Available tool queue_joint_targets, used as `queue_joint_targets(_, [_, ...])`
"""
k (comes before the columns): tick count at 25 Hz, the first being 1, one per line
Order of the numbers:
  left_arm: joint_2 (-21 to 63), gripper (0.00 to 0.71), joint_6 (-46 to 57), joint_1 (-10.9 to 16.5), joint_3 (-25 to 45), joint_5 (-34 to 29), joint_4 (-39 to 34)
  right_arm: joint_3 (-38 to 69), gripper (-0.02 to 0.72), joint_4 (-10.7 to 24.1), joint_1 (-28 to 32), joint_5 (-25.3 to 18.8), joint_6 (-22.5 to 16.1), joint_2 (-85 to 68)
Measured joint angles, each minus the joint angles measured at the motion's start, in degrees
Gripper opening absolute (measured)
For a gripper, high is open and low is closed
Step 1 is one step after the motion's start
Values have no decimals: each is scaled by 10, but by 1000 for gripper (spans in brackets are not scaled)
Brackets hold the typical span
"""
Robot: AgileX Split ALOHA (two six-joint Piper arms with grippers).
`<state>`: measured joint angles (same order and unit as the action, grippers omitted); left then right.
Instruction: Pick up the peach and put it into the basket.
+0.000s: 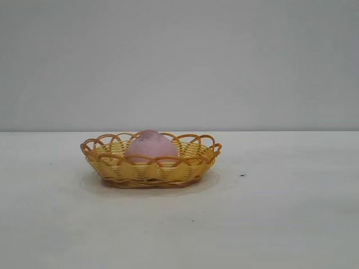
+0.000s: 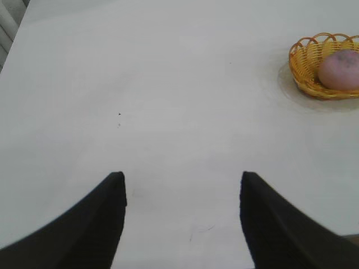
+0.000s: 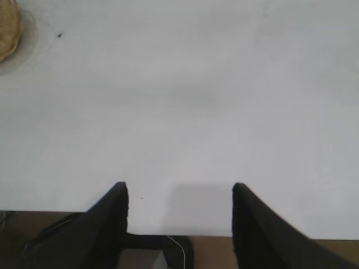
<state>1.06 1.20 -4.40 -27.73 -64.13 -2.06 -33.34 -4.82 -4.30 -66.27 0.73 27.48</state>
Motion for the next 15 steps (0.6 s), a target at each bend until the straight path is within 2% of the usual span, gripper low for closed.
queue_joint_targets(4, [0,389,1,0,0,0,0,50,379,7,0,9,1,-92])
queue_joint_targets(14, [0,389,1,5,0,-1,0,53,379,11,0,10,3,-282])
queue_joint_targets(15, [1,389,1,11,0,-1,0,53,340,12,0,10,3,-284])
